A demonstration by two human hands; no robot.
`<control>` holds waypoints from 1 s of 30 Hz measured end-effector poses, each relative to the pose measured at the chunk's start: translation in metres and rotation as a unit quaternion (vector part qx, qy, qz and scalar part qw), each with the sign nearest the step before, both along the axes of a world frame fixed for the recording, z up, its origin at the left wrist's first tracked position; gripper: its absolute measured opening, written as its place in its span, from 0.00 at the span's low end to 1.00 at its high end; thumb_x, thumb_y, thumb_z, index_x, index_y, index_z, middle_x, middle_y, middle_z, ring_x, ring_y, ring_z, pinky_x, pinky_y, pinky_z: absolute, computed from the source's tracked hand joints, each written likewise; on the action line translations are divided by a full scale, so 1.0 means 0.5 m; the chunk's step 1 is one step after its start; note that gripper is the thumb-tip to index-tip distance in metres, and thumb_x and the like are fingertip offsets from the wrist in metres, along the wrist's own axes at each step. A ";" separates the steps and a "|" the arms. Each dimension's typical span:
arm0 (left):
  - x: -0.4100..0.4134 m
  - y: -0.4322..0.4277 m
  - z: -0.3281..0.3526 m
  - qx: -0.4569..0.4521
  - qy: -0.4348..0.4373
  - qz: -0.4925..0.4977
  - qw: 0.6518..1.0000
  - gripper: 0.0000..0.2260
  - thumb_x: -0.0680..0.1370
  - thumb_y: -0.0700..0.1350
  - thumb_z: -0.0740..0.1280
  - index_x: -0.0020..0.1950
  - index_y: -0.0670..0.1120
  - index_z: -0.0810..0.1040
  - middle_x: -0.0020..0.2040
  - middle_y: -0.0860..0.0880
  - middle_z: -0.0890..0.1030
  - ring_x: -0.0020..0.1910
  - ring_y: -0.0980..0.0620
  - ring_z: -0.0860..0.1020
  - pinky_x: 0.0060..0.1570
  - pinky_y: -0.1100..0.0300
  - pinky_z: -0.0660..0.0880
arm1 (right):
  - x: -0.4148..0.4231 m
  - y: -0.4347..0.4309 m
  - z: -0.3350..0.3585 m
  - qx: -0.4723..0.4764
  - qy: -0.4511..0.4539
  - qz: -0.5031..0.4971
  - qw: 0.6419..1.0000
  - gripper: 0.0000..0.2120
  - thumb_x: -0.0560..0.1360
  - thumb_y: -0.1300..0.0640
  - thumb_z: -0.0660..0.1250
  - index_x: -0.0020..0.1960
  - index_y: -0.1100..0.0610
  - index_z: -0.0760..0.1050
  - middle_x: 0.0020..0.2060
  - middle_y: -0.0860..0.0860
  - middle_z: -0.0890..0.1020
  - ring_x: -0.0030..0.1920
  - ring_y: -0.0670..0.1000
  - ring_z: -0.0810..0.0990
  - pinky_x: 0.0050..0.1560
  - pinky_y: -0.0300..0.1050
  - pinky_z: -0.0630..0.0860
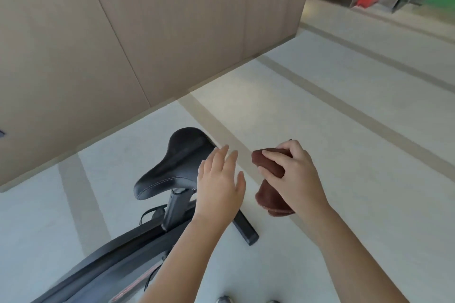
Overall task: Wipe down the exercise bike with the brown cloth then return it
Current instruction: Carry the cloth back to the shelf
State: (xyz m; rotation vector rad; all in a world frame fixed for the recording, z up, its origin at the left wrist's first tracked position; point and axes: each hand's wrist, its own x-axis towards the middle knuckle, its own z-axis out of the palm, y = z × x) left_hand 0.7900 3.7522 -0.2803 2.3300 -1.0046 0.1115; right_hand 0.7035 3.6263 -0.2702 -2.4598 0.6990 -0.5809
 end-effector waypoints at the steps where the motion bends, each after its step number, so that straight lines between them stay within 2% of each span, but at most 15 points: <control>1: -0.004 -0.021 0.009 -0.004 -0.008 -0.019 1.000 0.18 0.71 0.36 0.70 0.60 0.37 0.75 0.62 0.38 0.75 0.62 0.37 0.71 0.59 0.41 0.66 | -0.014 -0.014 0.005 -0.001 -0.003 -0.019 1.000 0.14 0.70 0.54 0.72 0.55 0.53 0.80 0.52 0.52 0.74 0.50 0.56 0.73 0.51 0.45 0.73; 7: -0.053 -0.182 0.036 -0.013 -0.019 -0.142 0.990 0.17 0.71 0.37 0.69 0.60 0.37 0.75 0.62 0.38 0.74 0.63 0.37 0.70 0.60 0.43 0.66 | -0.107 -0.130 0.013 -0.005 -0.027 -0.134 0.991 0.14 0.69 0.55 0.73 0.54 0.53 0.80 0.51 0.52 0.75 0.50 0.57 0.74 0.51 0.42 0.69; 11: -0.116 -0.330 0.039 -0.007 -0.017 -0.222 0.975 0.18 0.72 0.36 0.69 0.61 0.37 0.74 0.63 0.37 0.74 0.63 0.36 0.70 0.60 0.39 0.68 | -0.194 -0.249 0.006 -0.008 -0.026 -0.207 0.978 0.14 0.69 0.54 0.72 0.54 0.53 0.80 0.52 0.53 0.75 0.50 0.57 0.74 0.51 0.42 0.69; 15: -0.204 -0.508 0.041 0.006 -0.061 -0.296 0.953 0.19 0.70 0.36 0.70 0.60 0.36 0.75 0.61 0.36 0.75 0.61 0.36 0.72 0.58 0.36 0.68 | -0.311 -0.395 0.005 -0.017 -0.037 -0.279 0.959 0.14 0.68 0.56 0.73 0.53 0.54 0.81 0.51 0.55 0.76 0.48 0.59 0.75 0.51 0.42 0.68; 17: -0.255 -0.598 0.049 0.018 -0.058 -0.324 0.944 0.18 0.72 0.38 0.69 0.61 0.37 0.73 0.63 0.37 0.74 0.64 0.38 0.70 0.61 0.38 0.65 | -0.367 -0.470 0.015 -0.018 -0.040 -0.309 0.950 0.14 0.68 0.56 0.74 0.53 0.55 0.81 0.51 0.55 0.76 0.47 0.59 0.75 0.51 0.42 0.68; 21: -0.351 -0.764 0.057 0.037 -0.033 -0.367 0.929 0.19 0.77 0.44 0.61 0.68 0.43 0.67 0.70 0.44 0.66 0.70 0.46 0.60 0.68 0.47 0.53 | -0.466 -0.606 0.037 -0.019 -0.052 -0.336 0.940 0.14 0.68 0.57 0.74 0.53 0.55 0.81 0.50 0.56 0.76 0.47 0.60 0.76 0.51 0.44 0.70; 30: -0.489 -1.061 0.032 0.080 -0.011 -0.457 0.886 0.20 0.79 0.47 0.57 0.70 0.47 0.63 0.73 0.49 0.61 0.72 0.51 0.55 0.69 0.53 0.47 | -0.638 -0.824 0.017 -0.011 -0.073 -0.453 0.888 0.15 0.67 0.59 0.75 0.53 0.56 0.81 0.50 0.54 0.76 0.48 0.58 0.76 0.50 0.44 0.71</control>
